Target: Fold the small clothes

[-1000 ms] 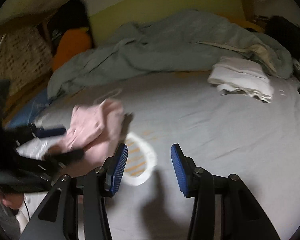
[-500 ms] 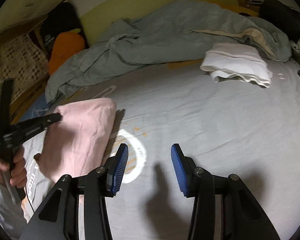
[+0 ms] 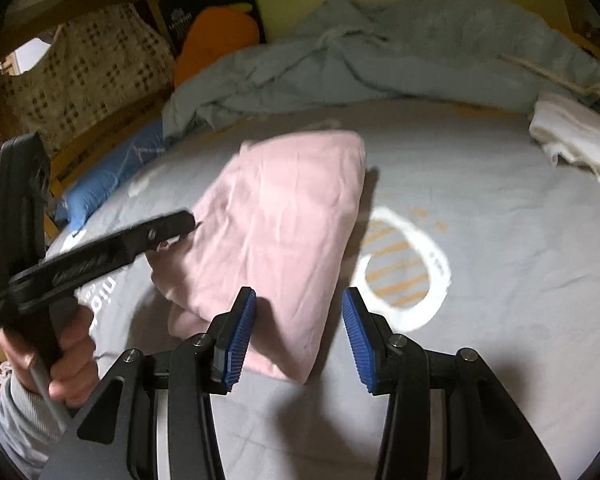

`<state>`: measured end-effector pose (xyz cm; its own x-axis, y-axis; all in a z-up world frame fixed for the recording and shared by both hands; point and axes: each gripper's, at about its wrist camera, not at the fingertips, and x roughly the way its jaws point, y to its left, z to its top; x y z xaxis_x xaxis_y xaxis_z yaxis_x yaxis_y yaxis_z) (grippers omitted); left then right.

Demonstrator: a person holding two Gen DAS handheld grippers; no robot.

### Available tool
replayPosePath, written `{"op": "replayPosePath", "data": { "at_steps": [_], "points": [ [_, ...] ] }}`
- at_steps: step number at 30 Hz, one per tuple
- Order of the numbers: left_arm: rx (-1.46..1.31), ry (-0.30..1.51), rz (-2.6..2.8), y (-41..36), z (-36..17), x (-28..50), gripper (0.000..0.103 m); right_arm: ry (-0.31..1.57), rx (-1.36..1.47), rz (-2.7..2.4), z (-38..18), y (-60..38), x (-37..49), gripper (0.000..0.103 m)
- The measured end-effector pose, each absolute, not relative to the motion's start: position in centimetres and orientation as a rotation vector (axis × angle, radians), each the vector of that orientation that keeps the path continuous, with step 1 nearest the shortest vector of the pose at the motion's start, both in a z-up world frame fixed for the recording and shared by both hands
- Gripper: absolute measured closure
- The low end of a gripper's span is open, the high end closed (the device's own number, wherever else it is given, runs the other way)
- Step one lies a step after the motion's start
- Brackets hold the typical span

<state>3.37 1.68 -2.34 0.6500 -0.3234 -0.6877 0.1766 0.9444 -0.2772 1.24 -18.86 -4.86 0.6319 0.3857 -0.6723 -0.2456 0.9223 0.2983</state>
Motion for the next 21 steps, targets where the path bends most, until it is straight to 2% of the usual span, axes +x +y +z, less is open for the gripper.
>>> {"op": "replayPosePath", "data": {
  "at_steps": [8,12,13,17,21],
  "points": [
    [-0.162,0.814,-0.200,1.1,-4.7,2.0,0.045,0.841,0.136,0.338,-6.1,-18.3,1.2,0.048],
    [-0.200,0.800,-0.231,1.9,-4.5,1.7,0.046,0.865,0.184,0.345,-6.7,-19.1,1.6,0.047],
    [-0.223,0.798,-0.253,2.1,-4.3,1.8,0.045,0.865,0.194,0.351,-6.6,-19.3,1.7,0.047],
    [-0.424,0.812,-0.395,3.3,-4.0,2.8,0.030,0.826,0.316,0.387,-5.6,-20.5,2.0,0.047],
    [-0.583,0.869,-0.437,3.7,-5.5,4.4,0.030,0.830,0.525,0.455,-6.2,-22.1,4.0,0.046]
  ]
}}
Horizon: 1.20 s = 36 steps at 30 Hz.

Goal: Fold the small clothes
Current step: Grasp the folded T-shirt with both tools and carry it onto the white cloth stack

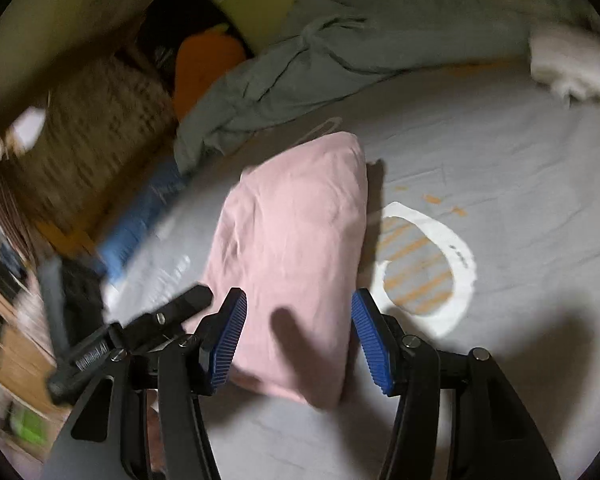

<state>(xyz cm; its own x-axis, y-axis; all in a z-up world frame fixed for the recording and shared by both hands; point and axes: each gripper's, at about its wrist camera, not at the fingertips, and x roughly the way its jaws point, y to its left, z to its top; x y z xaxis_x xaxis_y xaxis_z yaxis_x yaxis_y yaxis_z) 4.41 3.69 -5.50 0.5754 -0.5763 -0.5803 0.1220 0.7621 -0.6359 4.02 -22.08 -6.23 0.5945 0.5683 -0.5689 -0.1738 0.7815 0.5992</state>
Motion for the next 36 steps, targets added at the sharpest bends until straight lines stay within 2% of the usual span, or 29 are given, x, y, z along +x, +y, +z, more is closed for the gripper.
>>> {"op": "replayPosePath", "data": {
  "at_steps": [3,4,5,6,8,12,18,29,33,36],
  "points": [
    [-0.591,0.881,-0.414,3.4,-6.7,5.0,0.035,0.913,0.663,0.504,-9.1,-22.4,5.8,0.047],
    [-0.574,0.872,-0.405,3.2,-6.8,5.0,0.048,0.949,0.709,0.568,-10.3,-22.2,6.3,0.050],
    [-0.563,0.876,-0.401,2.9,-6.8,5.1,0.061,0.953,0.704,0.589,-10.8,-21.8,6.3,0.057],
    [-0.564,0.880,-0.402,2.7,-7.0,5.1,0.067,0.924,0.659,0.577,-10.6,-21.5,6.0,0.059],
    [-0.570,0.851,-0.414,2.8,-6.8,4.8,0.078,0.913,0.651,0.577,-10.5,-21.0,5.9,0.072],
    [-0.466,0.786,-0.421,1.6,-4.3,4.0,0.081,0.860,0.592,0.546,-8.8,-20.2,5.0,0.075],
    [-0.383,0.672,-0.539,-2.5,2.1,4.8,0.081,0.695,0.485,0.480,-2.2,-22.3,2.4,0.076],
    [-0.205,0.394,-0.785,-19.1,13.7,10.3,0.080,0.385,0.375,0.268,11.3,-35.7,2.3,0.076],
    [-0.137,0.311,-0.843,-26.0,14.1,13.5,0.080,0.233,0.381,0.203,12.8,-42.5,2.8,0.076],
    [0.017,0.325,-0.859,-32.0,10.4,17.7,0.073,0.209,0.372,0.124,11.7,-46.2,4.9,0.076]
  ]
}}
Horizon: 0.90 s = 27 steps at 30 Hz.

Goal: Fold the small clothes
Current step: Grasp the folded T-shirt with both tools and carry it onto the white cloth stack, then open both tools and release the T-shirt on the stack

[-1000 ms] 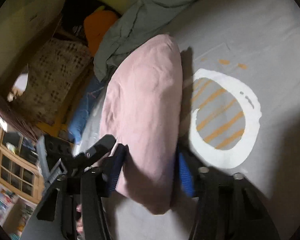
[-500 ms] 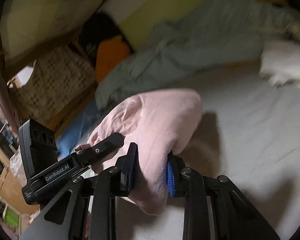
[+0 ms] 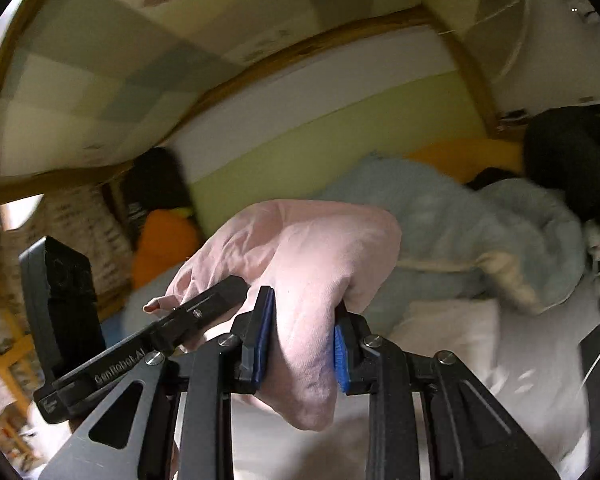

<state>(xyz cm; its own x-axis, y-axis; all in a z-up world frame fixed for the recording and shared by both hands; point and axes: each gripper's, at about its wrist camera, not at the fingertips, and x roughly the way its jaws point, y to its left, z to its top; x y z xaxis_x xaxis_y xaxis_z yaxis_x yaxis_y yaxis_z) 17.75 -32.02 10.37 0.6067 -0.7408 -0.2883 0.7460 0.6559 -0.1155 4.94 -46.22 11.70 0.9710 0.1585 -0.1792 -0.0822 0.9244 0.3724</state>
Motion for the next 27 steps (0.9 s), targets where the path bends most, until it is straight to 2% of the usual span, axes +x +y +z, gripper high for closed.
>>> {"op": "replayPosePath", "data": {
  "at_steps": [1,2,4,5,6,8,11,16,21,22,23,27],
  "points": [
    [0.063,0.405,-0.842,-34.3,7.6,20.3,0.069,0.222,0.374,0.087,10.4,-47.8,6.3,0.076],
    [0.077,0.524,-0.824,-35.9,4.5,22.9,0.072,0.259,0.378,0.049,8.4,-49.3,7.8,0.076],
    [0.106,0.721,-0.791,-38.1,-2.2,26.3,0.073,0.449,0.433,-0.061,2.0,-52.3,12.3,0.076],
    [0.109,0.729,-0.792,-38.4,-4.9,26.4,0.070,0.556,0.462,-0.111,-1.5,-53.4,13.9,0.075],
    [0.078,0.713,-0.798,-37.9,-4.7,26.1,0.070,0.640,0.518,-0.128,-5.6,-54.4,14.9,0.074],
    [-0.023,0.600,-0.798,-36.1,-3.3,25.4,0.060,0.593,0.619,-0.088,-5.2,-55.7,14.3,0.073],
    [-0.008,0.643,-0.778,-36.1,-3.9,25.8,0.063,0.586,0.478,-0.154,-4.6,-54.0,14.2,0.069],
    [0.029,0.582,-0.752,-36.5,-3.3,24.6,0.060,0.579,0.453,-0.171,-4.3,-52.9,14.2,0.068],
    [0.082,0.498,-0.648,-35.1,-2.9,21.7,0.052,0.581,0.354,-0.279,-3.6,-50.8,13.5,0.049],
    [0.078,0.465,-0.617,-34.4,-2.7,21.0,0.047,0.570,0.316,-0.327,-3.3,-50.3,12.9,0.039],
    [0.066,0.430,-0.580,-33.3,-2.4,20.0,0.040,0.549,0.287,-0.375,-2.9,-49.9,12.0,0.031],
    [0.048,0.361,-0.493,-29.9,-1.9,17.0,0.031,0.401,0.218,-0.550,-1.2,-47.8,7.9,0.017]
  ]
}}
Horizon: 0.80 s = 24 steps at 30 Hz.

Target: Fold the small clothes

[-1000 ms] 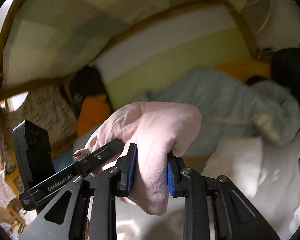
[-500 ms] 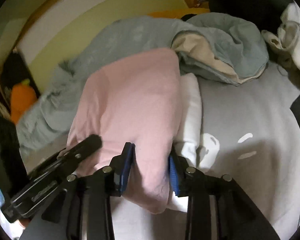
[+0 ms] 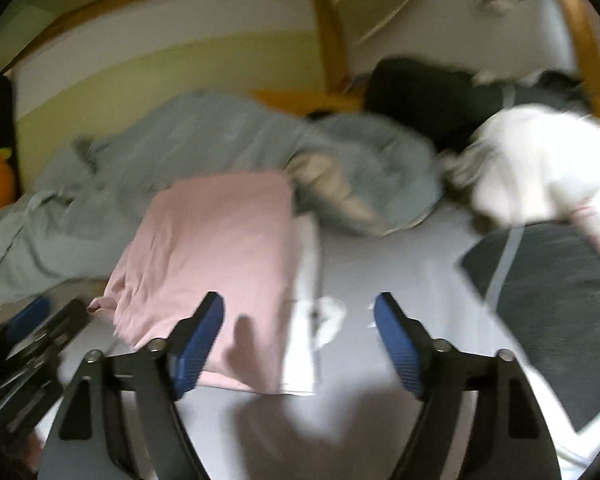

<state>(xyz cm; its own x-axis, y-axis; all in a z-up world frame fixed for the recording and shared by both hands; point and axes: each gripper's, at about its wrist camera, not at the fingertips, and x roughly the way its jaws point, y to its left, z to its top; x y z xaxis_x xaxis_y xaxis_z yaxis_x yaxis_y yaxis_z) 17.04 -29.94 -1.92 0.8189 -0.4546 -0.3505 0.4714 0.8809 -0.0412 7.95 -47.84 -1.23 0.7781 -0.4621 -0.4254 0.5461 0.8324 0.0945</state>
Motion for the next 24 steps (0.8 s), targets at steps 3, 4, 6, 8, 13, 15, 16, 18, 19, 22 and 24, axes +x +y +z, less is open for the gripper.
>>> {"op": "replayPosePath", "data": {
  "at_steps": [3,4,6,8,13,15,16,18,19,22,24],
  "points": [
    [0.074,0.307,-0.457,-28.5,-1.7,14.7,0.015,0.388,0.215,-0.614,-1.1,-46.8,6.3,0.016],
    [0.092,0.296,-0.443,-28.3,-1.6,14.1,0.011,0.392,0.219,-0.618,-1.1,-46.6,5.9,0.011],
    [0.105,0.260,-0.428,-27.9,-1.4,12.9,0.003,0.398,0.229,-0.582,-1.3,-45.9,4.9,0.004],
    [0.091,0.202,-0.408,-27.4,-1.0,11.9,0.000,0.368,0.210,-0.577,-1.0,-45.3,4.3,0.001],
    [0.053,0.234,-0.403,-26.8,-1.0,12.9,0.000,0.340,0.112,-0.583,-0.5,-43.0,4.2,0.001],
    [0.041,0.254,-0.404,-26.6,-1.1,13.3,0.000,0.352,0.096,-0.577,-0.6,-42.6,4.4,0.001],
    [0.037,0.256,-0.403,-26.5,-1.2,13.3,0.000,0.353,0.092,-0.576,-0.6,-42.6,4.5,0.001],
    [0.037,0.244,-0.403,-26.4,-1.1,13.0,0.000,0.351,0.081,-0.579,-0.6,-42.3,4.5,0.001],
    [0.043,0.239,-0.403,-26.5,-1.1,12.9,0.000,0.349,0.076,-0.582,-0.6,-42.2,4.5,0.001],
    [0.068,0.233,-0.397,-26.9,-1.1,12.7,0.000,0.353,0.062,-0.581,-0.6,-42.0,4.8,0.001],
    [0.078,0.225,-0.389,-27.1,-1.1,12.5,0.000,0.357,0.051,-0.584,-0.6,-41.9,5.0,0.001]
  ]
}}
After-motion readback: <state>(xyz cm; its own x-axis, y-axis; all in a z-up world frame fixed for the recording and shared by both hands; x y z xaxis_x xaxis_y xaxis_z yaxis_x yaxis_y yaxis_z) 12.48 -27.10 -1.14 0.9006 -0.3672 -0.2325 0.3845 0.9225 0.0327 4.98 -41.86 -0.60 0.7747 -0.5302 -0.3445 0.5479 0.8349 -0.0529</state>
